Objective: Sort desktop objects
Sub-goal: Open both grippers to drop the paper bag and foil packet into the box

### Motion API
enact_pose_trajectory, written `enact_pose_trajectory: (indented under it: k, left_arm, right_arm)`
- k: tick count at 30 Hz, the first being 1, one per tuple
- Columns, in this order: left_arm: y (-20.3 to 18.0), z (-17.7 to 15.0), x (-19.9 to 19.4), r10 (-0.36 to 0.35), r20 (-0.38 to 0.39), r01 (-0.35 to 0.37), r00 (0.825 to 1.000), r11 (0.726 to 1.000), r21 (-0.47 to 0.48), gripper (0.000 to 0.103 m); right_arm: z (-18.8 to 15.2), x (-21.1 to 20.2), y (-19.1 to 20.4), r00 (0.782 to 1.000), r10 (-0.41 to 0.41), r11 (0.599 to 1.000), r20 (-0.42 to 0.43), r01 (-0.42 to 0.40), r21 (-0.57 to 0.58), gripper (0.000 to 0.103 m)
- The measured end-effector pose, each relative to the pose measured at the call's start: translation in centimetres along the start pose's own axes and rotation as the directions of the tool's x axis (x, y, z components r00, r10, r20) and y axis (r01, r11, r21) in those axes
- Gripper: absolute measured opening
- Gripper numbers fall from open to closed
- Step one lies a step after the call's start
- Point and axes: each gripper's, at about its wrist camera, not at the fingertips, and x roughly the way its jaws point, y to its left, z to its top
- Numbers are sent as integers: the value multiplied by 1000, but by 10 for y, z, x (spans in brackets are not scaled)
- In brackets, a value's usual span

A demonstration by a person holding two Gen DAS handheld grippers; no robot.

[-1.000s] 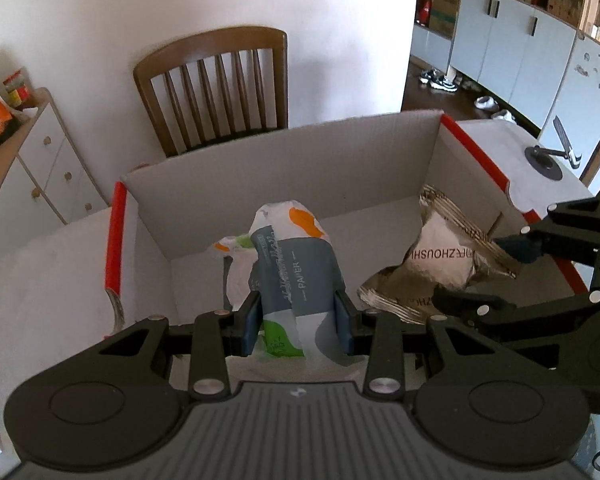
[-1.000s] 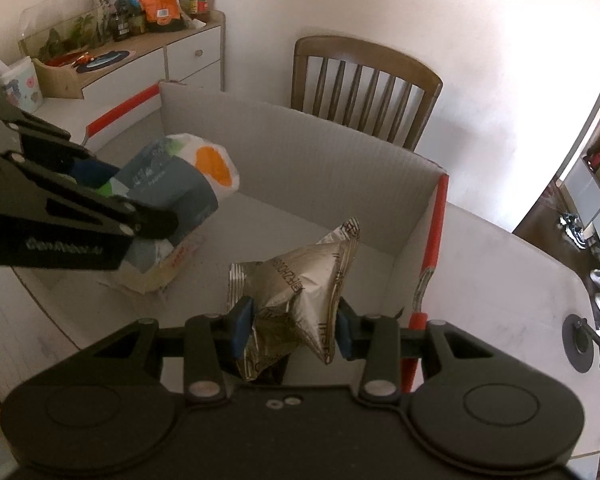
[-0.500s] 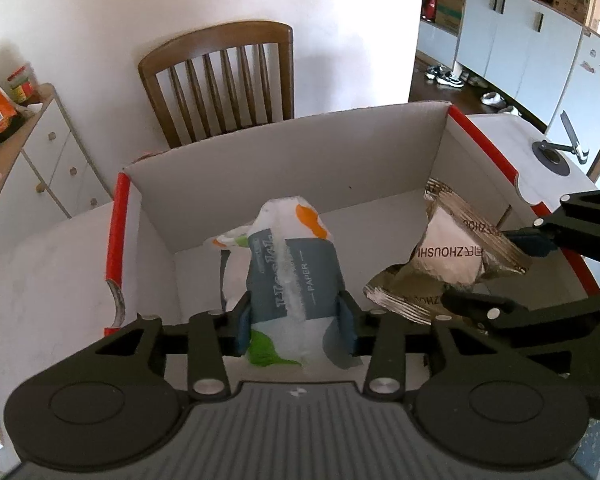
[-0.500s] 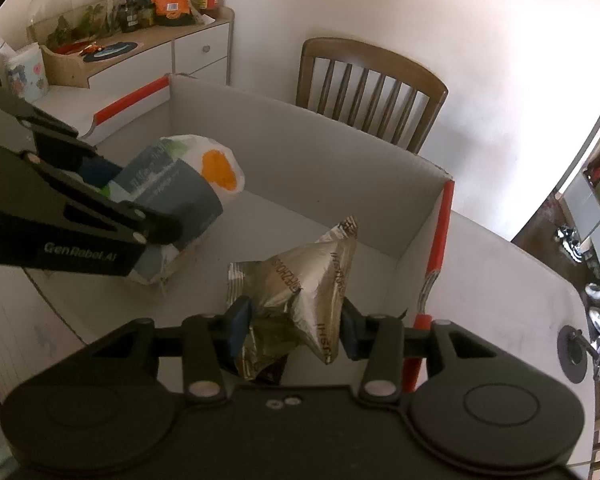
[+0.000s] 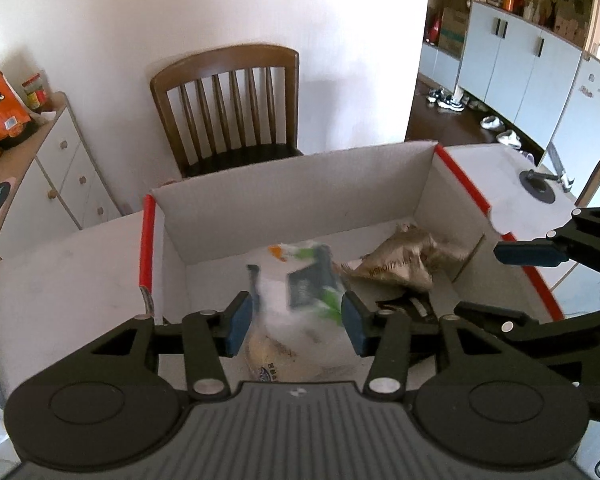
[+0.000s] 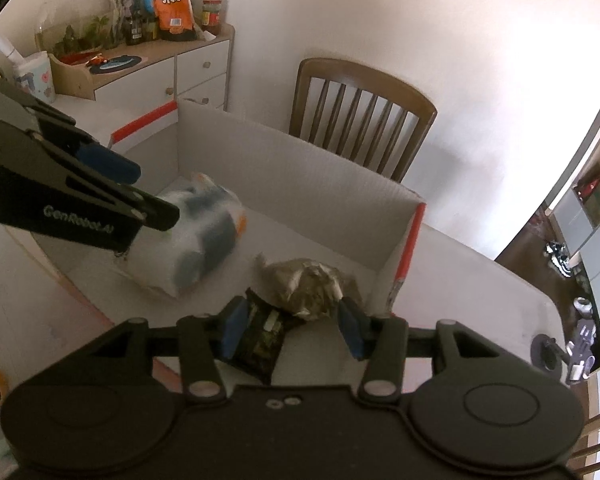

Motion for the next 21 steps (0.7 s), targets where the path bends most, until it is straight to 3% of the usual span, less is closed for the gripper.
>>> enact_pose_trajectory:
  k: [18,21]
  left_arm:
    - [-9,-2,-67,-19,75,20,997,1000,-10,48]
    - [-12,-6,-77,-16,77,17,997,1000,-11,52]
  right_arm:
    - [0,-62,5,998,-37,999,58,36,14,53]
    - [-2,-70,8,997,-33,999,65,32,15,54]
